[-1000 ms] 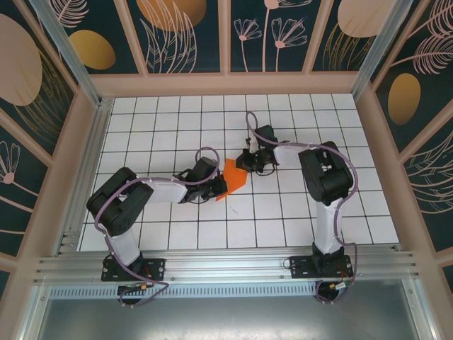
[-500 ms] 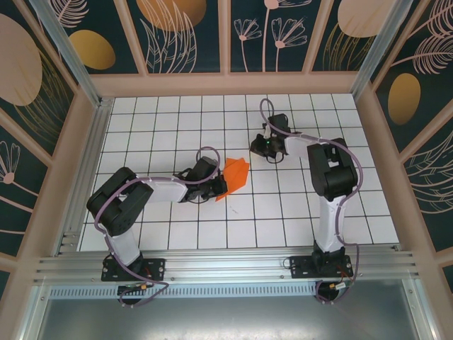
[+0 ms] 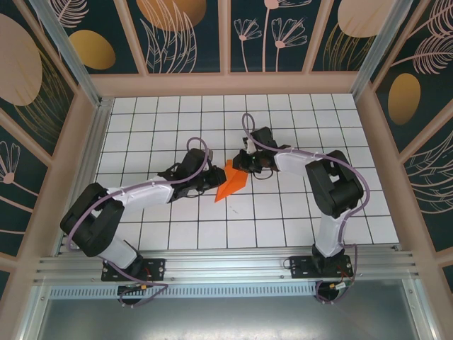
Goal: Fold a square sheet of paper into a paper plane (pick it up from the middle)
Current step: Fourth fold the wing at the center of the table.
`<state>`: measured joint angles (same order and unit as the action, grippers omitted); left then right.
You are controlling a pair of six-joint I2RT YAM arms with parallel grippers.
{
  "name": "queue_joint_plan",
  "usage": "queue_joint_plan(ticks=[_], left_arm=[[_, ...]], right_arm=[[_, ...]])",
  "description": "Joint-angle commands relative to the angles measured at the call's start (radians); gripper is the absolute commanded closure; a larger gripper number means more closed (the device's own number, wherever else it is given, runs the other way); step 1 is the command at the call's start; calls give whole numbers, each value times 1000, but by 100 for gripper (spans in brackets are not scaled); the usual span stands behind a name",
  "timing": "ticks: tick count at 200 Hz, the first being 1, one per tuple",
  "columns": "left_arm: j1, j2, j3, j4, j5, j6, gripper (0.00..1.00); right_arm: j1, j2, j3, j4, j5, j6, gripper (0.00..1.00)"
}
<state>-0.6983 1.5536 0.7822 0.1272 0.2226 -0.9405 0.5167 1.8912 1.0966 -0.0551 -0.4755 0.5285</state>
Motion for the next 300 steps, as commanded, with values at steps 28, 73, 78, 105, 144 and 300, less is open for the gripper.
queue_joint_plan(ticks=[28, 73, 78, 105, 144, 300], left_arm=[[2, 69, -105, 178, 154, -100, 84], [1, 148, -77, 167, 152, -77, 84], [0, 153, -72, 167, 151, -76, 84], [-2, 155, -46, 110, 118, -58, 84], [-2, 154, -28, -39, 2, -23, 85], [-24, 110, -8, -3, 105, 2, 86]], right_arm=[[15, 83, 32, -8, -48, 8, 88], [16, 119, 43, -35, -8, 20, 88], [15, 122, 43, -36, -5, 22, 88], [16, 133, 51, -49, 17, 32, 88], [16, 158, 78, -102, 77, 39, 89], [16, 220, 96, -158, 136, 62, 89]])
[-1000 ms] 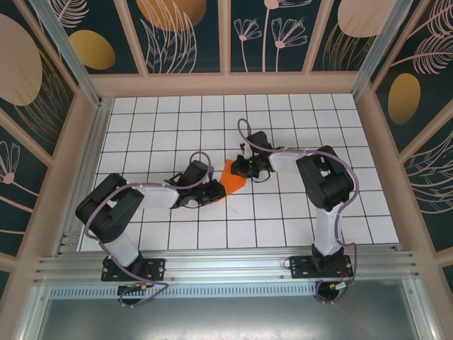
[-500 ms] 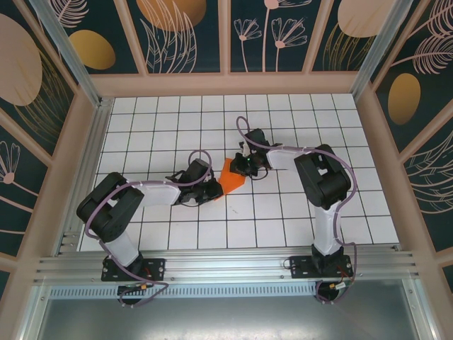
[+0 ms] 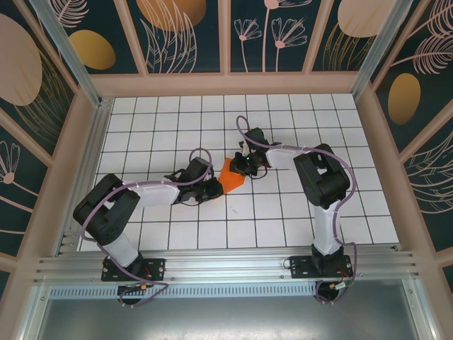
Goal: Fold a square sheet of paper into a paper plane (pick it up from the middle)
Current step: Fourth fold the wing at the center of the table.
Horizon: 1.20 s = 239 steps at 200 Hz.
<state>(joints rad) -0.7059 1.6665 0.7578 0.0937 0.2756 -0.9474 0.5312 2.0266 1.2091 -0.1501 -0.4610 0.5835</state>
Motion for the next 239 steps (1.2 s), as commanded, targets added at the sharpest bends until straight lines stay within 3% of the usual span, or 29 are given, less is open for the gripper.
queue_joint_plan(ticks=[1, 76, 148, 239], left_arm=[[-17, -1, 18, 30, 50, 8, 86], [-15, 32, -21, -5, -85, -22, 90], [-2, -30, -63, 171, -29, -68, 88], [3, 41, -101, 93, -52, -87, 89]], right_arm=[[1, 86, -16, -63, 122, 7, 89], [1, 105, -14, -71, 120, 7, 89], [1, 112, -23, -78, 128, 6, 90], [1, 126, -19, -86, 131, 10, 90]])
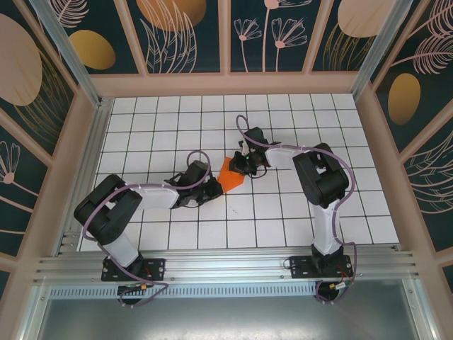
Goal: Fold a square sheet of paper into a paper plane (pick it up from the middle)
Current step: Fourth fold the wing at the center of the table.
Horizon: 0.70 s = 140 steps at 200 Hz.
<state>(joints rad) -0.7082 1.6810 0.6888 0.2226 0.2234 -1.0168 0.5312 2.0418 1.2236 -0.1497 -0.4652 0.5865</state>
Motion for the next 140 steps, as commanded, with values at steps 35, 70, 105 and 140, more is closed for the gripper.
queue_joint_plan(ticks=[35, 70, 105, 140], left_arm=[[7, 27, -85, -44, 5, -35, 90], [31, 65, -156, 9, 31, -74, 90], [42, 51, -176, 10, 42, -97, 90], [42, -40, -123, 0, 49, -53, 87]], right_arm=[[0, 116, -26, -94, 137, 10, 90], [-1, 121, -21, -107, 142, 10, 90], [-2, 116, -10, -114, 149, 17, 90], [-4, 72, 22, -99, 117, 10, 90]])
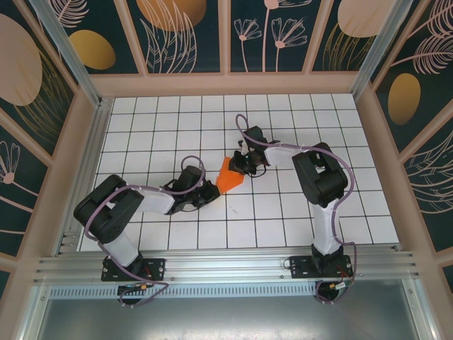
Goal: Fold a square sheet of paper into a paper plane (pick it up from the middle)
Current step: Fourth fold the wing at the center of the table.
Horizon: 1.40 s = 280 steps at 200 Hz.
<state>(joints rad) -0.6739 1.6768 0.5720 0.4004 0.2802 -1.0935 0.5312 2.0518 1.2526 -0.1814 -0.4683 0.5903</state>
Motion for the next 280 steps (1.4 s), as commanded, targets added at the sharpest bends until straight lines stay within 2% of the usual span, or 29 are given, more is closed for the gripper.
queue_joint_plan(ticks=[1, 39, 63, 76, 93, 109, 147, 182, 222, 280], left_arm=[[8, -40, -3, -179, -8, 25, 87], [9, -156, 108, -259, -47, 93, 75], [27, -208, 128, -309, -95, 130, 62], [48, -225, 122, -315, -109, 144, 52], [69, -222, 121, -307, -119, 169, 44], [79, -197, 128, -276, -112, 187, 38], [80, -83, 183, -242, -68, 269, 40], [82, 1, 221, -224, -48, 276, 56], [83, 31, 252, -218, -62, 268, 66], [84, 93, 261, -238, -76, 267, 71]], right_arm=[[-4, 60, -5, -67, 118, 6, 89], [-4, -86, 26, -11, 50, -19, 81], [-14, -199, -19, 27, 39, -15, 73], [-17, -249, -64, 40, 62, -9, 63], [-17, -292, -122, 48, 100, -5, 52], [-17, -310, -168, 58, 117, 9, 46], [-14, -288, -220, 108, 90, 31, 43], [-14, -227, -212, 154, 53, 48, 45], [-14, -163, -181, 175, 34, 71, 48], [-14, -106, -150, 210, 2, 97, 54]])
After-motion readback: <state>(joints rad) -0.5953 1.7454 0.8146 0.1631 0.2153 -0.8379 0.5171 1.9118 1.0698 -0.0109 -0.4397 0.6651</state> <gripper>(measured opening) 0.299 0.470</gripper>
